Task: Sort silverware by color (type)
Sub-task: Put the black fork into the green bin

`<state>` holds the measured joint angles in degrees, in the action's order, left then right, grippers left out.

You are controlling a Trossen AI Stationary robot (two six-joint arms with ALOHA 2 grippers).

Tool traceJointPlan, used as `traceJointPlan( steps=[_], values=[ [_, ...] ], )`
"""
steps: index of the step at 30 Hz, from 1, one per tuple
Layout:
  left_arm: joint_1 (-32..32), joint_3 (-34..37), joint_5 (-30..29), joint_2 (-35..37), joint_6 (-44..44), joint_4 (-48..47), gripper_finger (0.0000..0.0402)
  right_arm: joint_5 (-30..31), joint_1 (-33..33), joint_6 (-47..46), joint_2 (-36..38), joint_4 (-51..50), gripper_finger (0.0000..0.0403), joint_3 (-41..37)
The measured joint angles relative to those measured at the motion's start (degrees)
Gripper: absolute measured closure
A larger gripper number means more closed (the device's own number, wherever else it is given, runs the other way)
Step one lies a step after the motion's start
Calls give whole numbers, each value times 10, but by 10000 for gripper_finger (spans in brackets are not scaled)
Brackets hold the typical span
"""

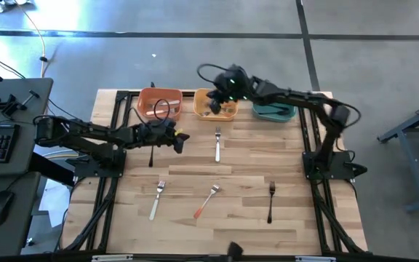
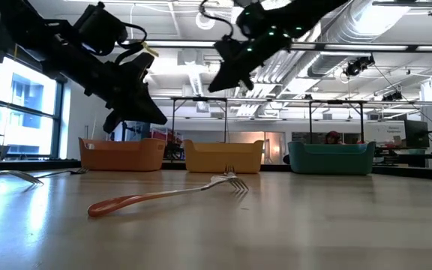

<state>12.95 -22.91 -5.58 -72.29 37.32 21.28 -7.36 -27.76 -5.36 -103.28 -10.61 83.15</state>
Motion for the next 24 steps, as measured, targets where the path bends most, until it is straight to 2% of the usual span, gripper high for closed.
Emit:
traceJointPlan(
  steps=[4, 7, 10, 14, 17, 20, 24],
  values=[
    [2, -18, 11, 0, 0, -25, 401, 50, 13, -24, 101, 31, 402, -131],
    [1, -57, 10, 0, 0, -115, 401, 72, 23, -52, 182, 29, 402, -215],
    [-4, -120, -2, 0, 6, -264, 400, 90, 33, -88, 260, 26, 402, -292],
    [-12, -214, -57, 0, 54, -511, 388, 126, 50, -139, 353, 27, 402, -379],
    [-10, -259, -56, 0, 101, -663, 374, 159, 64, -176, 410, 27, 402, -430],
    [-13, -271, -47, 0, 155, -764, 356, 180, 73, -205, 451, 27, 403, -467],
    [-13, -227, -30, 0, 207, -773, 323, 190, 77, -218, 482, 29, 403, -491]
  ],
)
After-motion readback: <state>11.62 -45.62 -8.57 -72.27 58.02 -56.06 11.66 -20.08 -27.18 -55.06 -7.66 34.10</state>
